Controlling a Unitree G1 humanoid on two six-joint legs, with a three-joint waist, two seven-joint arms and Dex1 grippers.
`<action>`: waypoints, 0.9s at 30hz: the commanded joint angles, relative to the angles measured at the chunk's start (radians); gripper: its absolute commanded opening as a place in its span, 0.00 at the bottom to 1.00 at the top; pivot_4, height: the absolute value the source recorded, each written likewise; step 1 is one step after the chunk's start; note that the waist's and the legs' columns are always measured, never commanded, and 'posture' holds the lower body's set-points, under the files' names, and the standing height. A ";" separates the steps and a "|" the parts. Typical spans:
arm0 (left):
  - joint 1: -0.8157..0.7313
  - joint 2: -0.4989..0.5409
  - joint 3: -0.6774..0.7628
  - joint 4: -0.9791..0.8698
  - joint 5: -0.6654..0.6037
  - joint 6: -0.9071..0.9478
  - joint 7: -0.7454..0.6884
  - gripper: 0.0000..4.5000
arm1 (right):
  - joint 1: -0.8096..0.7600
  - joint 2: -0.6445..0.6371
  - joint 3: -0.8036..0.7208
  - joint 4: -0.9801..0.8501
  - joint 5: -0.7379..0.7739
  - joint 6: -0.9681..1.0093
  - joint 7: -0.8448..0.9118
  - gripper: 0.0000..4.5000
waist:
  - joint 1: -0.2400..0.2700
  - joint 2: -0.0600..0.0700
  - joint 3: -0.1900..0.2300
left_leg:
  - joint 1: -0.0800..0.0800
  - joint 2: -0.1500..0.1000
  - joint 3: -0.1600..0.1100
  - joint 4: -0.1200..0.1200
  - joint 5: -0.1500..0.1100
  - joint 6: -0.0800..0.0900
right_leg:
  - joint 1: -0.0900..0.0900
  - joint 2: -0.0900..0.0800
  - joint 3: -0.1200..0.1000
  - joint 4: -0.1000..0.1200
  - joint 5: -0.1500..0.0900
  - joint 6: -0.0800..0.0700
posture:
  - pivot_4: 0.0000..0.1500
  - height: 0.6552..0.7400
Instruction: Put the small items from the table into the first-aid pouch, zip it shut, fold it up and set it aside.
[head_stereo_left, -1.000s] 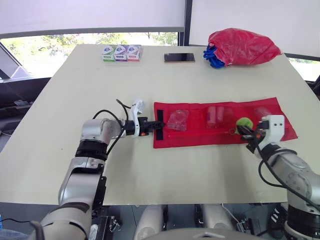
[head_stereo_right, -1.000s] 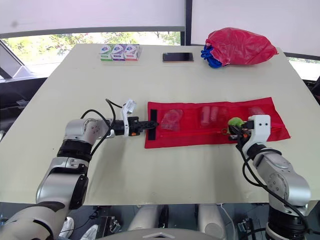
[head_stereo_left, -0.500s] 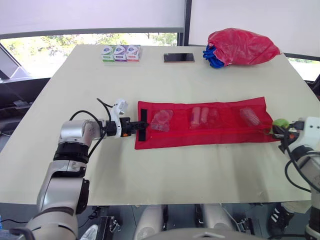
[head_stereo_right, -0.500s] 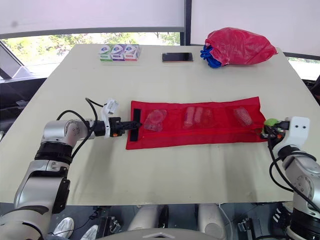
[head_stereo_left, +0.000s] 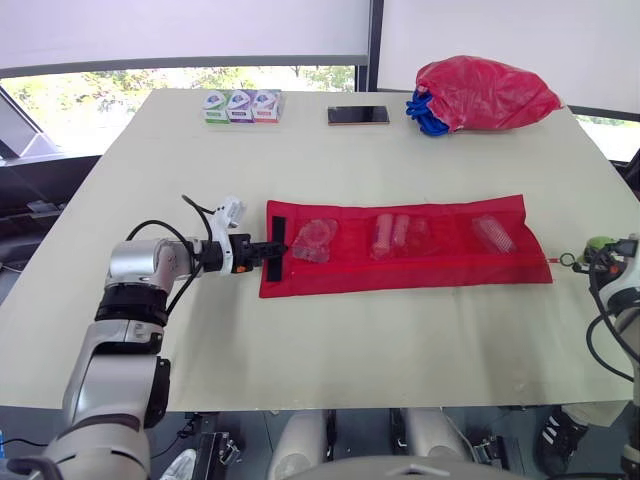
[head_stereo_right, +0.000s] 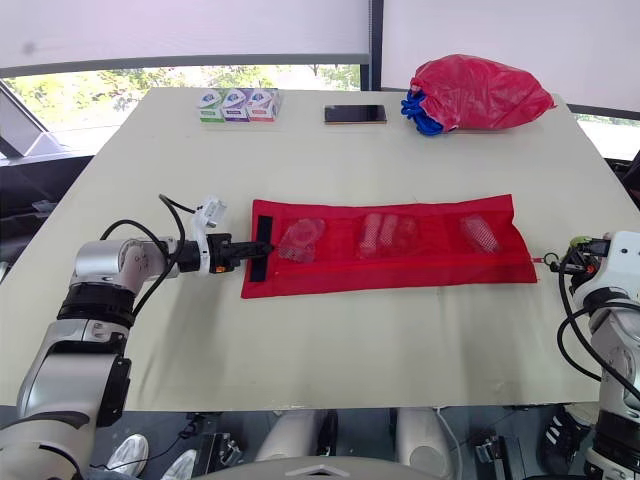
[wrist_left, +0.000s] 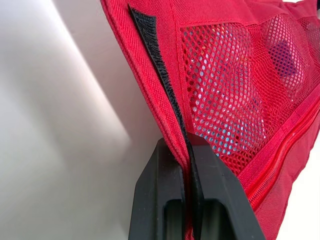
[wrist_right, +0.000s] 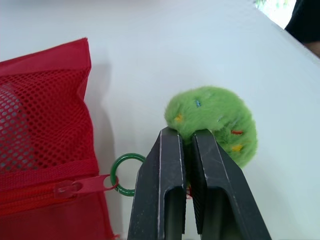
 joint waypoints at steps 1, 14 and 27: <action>0.014 0.067 -0.002 0.018 0.061 0.010 0.007 0.00 | 0.002 -0.027 -0.088 -0.019 0.030 -0.020 0.000 0.17 | 0.000 0.000 0.000 | 0.000 0.000 0.000 0.000 0.000 0.000 | 0.000 0.000 0.000 0.000 0.000 0.000 | 1.00 1.00; -0.034 0.071 0.017 0.105 0.126 -0.098 0.018 0.00 | 0.179 0.071 -0.092 -0.256 0.404 0.207 0.108 0.97 | 0.002 0.000 0.000 | 0.000 0.001 0.001 0.000 0.000 0.000 | 0.000 0.000 0.001 0.000 0.000 0.000 | 1.00 1.00; 0.024 0.101 0.055 -0.024 0.134 -0.324 -0.100 0.99 | 0.279 0.197 -0.030 -0.349 0.526 0.201 0.001 1.00 | 0.005 0.000 0.000 | 0.000 0.002 0.001 -0.001 0.000 0.000 | -0.001 -0.002 0.002 -0.001 0.000 0.000 | 1.00 1.00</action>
